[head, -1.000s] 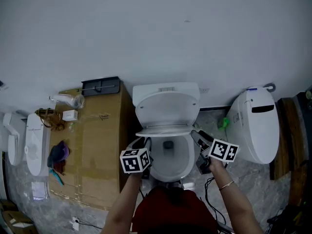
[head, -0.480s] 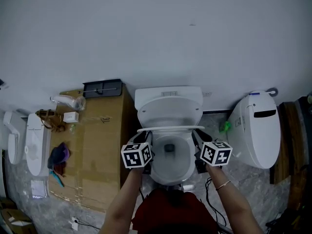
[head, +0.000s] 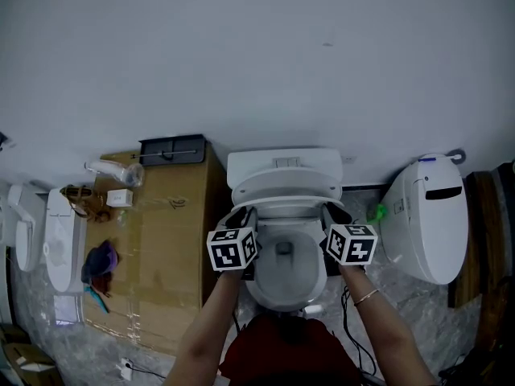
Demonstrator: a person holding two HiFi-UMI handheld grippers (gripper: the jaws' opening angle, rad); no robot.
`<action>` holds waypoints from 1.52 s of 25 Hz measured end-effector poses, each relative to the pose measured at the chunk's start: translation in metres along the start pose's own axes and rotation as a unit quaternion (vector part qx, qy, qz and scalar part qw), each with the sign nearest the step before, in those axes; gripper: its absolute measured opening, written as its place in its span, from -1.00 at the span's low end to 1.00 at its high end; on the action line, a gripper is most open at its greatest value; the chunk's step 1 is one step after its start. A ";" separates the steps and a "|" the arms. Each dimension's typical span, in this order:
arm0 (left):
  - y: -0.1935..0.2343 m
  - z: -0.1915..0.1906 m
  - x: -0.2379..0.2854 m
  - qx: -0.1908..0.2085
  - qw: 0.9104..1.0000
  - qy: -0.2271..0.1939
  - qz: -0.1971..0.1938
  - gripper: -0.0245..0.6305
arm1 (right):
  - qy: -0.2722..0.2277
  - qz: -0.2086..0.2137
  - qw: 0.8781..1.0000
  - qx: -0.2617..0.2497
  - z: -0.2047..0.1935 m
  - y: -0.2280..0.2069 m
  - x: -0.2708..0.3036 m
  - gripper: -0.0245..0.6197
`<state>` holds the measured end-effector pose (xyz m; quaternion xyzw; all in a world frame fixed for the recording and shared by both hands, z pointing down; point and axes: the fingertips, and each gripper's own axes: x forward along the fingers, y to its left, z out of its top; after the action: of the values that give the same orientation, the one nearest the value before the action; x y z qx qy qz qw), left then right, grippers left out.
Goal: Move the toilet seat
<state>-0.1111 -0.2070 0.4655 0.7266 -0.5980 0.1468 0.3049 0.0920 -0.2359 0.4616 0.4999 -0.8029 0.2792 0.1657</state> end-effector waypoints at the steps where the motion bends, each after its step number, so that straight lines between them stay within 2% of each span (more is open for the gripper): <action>1: 0.001 0.002 0.002 0.001 1.000 -0.001 -0.001 -0.60 | 0.001 -0.002 1.000 0.006 0.001 -0.001 0.004 -0.73; 5: 0.003 0.009 0.010 0.006 1.000 -0.003 -0.004 -0.60 | 0.002 -0.009 1.000 0.010 0.007 -0.003 0.016 -0.72; 15: 0.009 0.028 0.030 0.009 1.000 -0.009 0.000 -0.60 | 0.008 -0.025 0.999 -0.030 0.024 -0.009 0.038 -0.72; 19: 0.011 0.032 0.037 0.012 1.000 -0.009 0.002 -0.60 | 0.010 -0.027 0.999 -0.024 0.028 -0.011 0.045 -0.73; 38: 0.008 0.036 0.051 0.030 0.999 -0.005 0.015 -0.60 | 0.014 -0.020 0.999 -0.040 0.034 -0.008 0.050 -0.72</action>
<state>-0.1117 -0.2698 0.4688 0.7272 -0.6054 0.1654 0.2781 0.0779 -0.2951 0.4640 0.5050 -0.8008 0.2506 0.2022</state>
